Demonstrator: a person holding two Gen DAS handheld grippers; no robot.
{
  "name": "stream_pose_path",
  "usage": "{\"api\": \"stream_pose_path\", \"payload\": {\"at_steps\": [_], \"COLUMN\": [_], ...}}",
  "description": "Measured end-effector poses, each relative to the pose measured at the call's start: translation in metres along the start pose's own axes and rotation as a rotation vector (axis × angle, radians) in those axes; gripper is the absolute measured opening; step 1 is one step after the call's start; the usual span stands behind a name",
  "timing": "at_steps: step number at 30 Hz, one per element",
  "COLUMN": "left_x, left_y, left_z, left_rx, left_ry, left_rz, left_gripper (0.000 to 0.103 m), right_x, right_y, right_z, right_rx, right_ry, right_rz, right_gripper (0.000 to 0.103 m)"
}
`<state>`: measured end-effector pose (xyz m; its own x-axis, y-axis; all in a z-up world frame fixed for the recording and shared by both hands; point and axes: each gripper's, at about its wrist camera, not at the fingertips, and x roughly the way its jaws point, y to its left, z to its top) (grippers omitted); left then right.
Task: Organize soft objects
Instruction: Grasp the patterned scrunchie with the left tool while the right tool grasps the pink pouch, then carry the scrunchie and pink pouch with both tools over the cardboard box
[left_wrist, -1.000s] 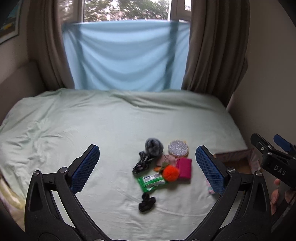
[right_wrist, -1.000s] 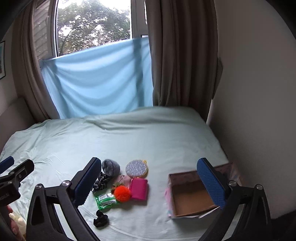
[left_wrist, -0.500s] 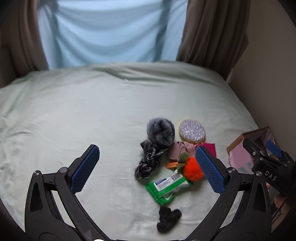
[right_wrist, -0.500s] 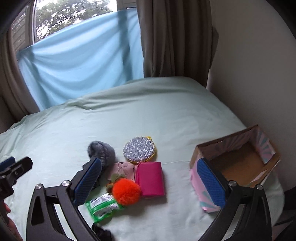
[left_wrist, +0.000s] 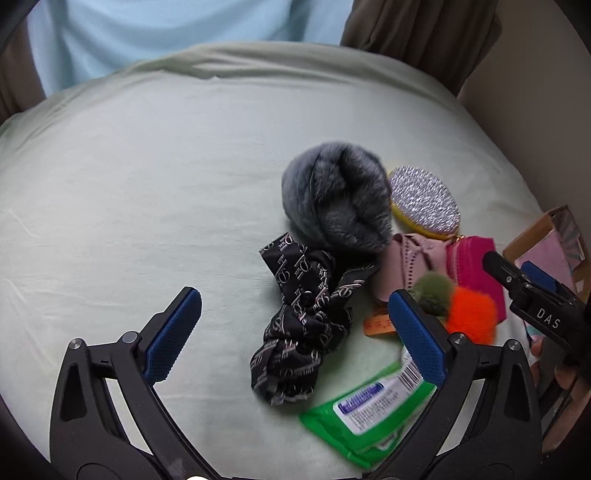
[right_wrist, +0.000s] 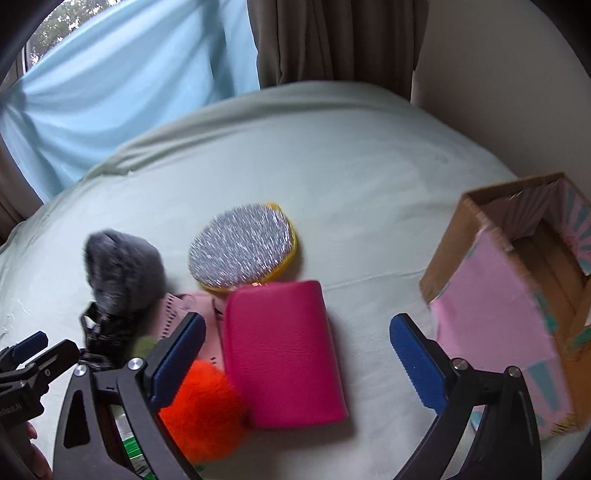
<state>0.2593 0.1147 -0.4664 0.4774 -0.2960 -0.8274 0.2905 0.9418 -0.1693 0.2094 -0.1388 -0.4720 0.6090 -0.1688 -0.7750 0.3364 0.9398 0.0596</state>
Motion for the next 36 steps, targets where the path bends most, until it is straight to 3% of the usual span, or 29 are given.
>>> {"api": "stream_pose_path", "payload": {"at_steps": [5, 8, 10, 14, 18, 25, 36], "left_x": [0.026, 0.037, 0.042, 0.047, 0.045, 0.028, -0.040], "left_y": [-0.003, -0.007, -0.008, -0.009, -0.016, -0.024, -0.033], "left_z": [-0.003, -0.005, -0.006, -0.007, -0.009, -0.012, 0.001], "left_rx": [0.015, 0.025, 0.029, 0.012, 0.024, 0.023, -0.011], "left_ry": [0.050, 0.077, 0.093, 0.117, 0.111, 0.085, 0.037], "left_rz": [-0.025, -0.031, -0.031, -0.061, -0.049, -0.044, -0.039], "left_gripper": [0.086, 0.070, 0.066, 0.045, 0.034, 0.029, 0.028], "right_x": [0.024, 0.032, 0.035, 0.032, 0.028, 0.014, -0.046], "right_y": [-0.002, 0.001, 0.003, 0.002, 0.000, -0.005, -0.017], "right_z": [-0.007, -0.011, -0.014, -0.017, -0.019, -0.020, -0.001], "right_rx": [0.017, 0.013, 0.003, -0.001, 0.008, -0.005, -0.023], "right_ry": [0.073, 0.108, 0.127, 0.131, 0.134, 0.121, 0.079], "right_rz": [0.022, 0.046, 0.064, 0.088, 0.110, 0.131, 0.143], "right_gripper": [0.099, 0.086, 0.075, 0.066, 0.057, 0.042, 0.038]}}
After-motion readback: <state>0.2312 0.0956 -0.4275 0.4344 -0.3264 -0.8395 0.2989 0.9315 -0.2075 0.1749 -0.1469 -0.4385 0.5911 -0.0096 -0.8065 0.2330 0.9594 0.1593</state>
